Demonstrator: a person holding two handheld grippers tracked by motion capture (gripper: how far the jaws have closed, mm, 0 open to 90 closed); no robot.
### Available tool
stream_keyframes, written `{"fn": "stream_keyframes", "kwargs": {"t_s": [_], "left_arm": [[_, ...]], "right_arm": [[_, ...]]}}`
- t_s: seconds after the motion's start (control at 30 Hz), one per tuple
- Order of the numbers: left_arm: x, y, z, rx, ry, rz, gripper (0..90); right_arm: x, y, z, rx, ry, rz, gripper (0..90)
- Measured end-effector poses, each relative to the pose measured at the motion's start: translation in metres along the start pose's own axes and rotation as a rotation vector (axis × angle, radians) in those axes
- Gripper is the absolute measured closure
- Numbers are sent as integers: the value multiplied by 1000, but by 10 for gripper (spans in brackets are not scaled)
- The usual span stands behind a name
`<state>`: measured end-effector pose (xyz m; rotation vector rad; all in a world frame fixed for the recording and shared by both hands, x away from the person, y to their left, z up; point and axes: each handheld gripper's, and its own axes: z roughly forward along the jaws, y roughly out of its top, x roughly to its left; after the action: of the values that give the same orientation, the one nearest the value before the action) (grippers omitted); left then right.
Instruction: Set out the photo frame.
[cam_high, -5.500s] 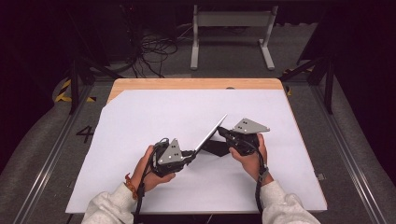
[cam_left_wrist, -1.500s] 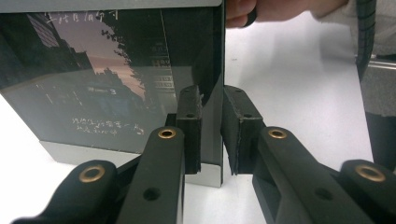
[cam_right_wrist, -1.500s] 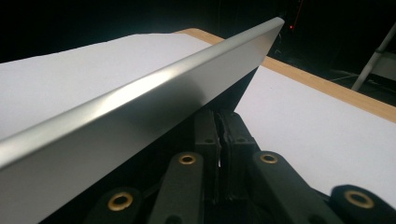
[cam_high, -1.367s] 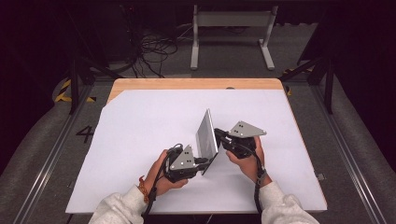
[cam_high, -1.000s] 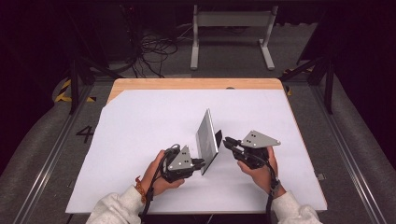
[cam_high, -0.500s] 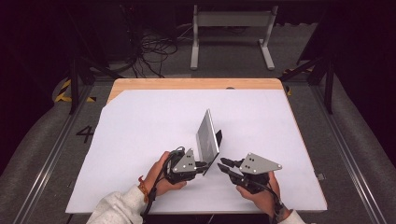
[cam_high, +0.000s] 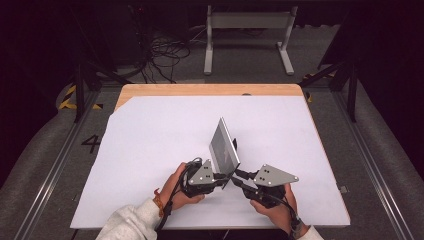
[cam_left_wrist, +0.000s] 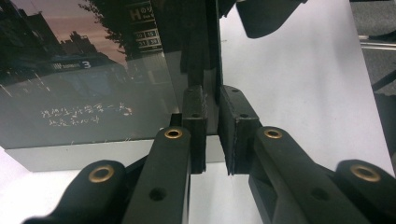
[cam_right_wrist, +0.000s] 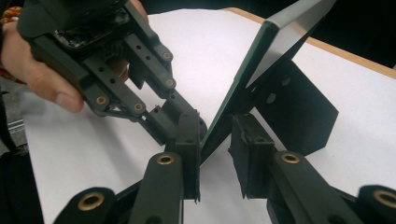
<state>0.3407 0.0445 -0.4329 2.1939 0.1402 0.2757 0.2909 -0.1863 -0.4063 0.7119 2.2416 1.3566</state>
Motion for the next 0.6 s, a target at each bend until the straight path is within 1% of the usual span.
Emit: {"fn": "stream_keyframes", "kwargs": {"t_s": [0.13,0.2,0.3,0.37,0.43,0.47,0.5,0.53,0.57,0.6], "left_arm": [[0,1,2,-4,2,-6,810],[-1,1,4,20,19,4,810],[2,0,4,22,26,7,793],[7,-1,1,24,38,7,791],[13,-3,-2,20,53,-8,775],[19,-6,-6,18,73,-23,764],[23,-8,-8,22,93,-27,735],[29,-11,-12,18,119,-48,715],[34,-13,-14,3,128,-73,687],[39,-16,-17,-1,138,-82,682]], "right_arm": [[-3,0,2,-4,-7,17,732],[-4,0,5,-8,-16,25,735],[-6,1,6,-8,-18,31,735],[-8,1,6,-12,-8,39,736],[-7,1,6,-8,-14,26,740],[-7,1,6,-6,-16,24,743],[-6,1,6,-2,-17,22,746],[-6,1,5,2,-15,24,749],[-6,0,5,4,-17,23,754],[-6,0,5,5,-15,22,760]]}}
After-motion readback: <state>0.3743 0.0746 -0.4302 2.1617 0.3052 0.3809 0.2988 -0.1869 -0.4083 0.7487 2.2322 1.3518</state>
